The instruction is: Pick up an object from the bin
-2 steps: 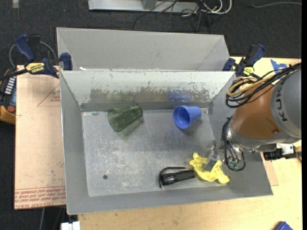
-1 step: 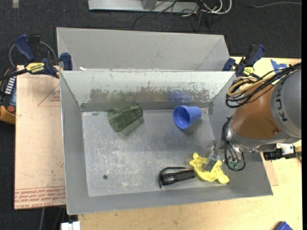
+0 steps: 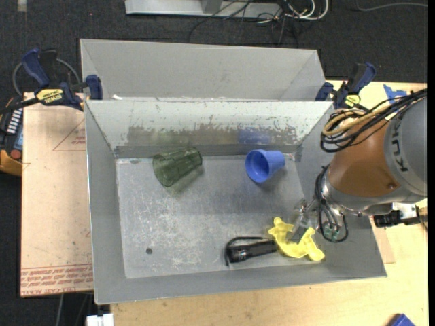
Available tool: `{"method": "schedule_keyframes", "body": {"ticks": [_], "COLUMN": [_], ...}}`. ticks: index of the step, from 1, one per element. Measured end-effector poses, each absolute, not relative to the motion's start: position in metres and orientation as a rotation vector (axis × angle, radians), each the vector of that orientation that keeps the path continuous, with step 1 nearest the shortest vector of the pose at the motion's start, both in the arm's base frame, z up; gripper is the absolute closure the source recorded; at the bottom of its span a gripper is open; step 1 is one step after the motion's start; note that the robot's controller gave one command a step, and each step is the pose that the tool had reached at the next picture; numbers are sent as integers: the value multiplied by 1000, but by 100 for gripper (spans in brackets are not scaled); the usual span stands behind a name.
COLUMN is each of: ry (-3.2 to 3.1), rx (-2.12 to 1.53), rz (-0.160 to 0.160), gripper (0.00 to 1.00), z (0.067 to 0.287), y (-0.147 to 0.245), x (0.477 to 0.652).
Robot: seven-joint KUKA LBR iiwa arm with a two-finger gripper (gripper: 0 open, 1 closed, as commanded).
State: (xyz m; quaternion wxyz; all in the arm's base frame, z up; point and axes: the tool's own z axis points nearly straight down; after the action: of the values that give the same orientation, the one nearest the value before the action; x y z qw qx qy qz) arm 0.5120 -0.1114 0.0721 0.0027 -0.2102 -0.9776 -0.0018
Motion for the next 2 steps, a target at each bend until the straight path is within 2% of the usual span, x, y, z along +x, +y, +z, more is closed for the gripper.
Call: {"method": "schedule_keyframes", "body": {"ticks": [2], "ry": [-3062], "rx": [-657], "rz": [-7], "gripper": [100], "z": [88], "y": [-111], "x": [511]}}
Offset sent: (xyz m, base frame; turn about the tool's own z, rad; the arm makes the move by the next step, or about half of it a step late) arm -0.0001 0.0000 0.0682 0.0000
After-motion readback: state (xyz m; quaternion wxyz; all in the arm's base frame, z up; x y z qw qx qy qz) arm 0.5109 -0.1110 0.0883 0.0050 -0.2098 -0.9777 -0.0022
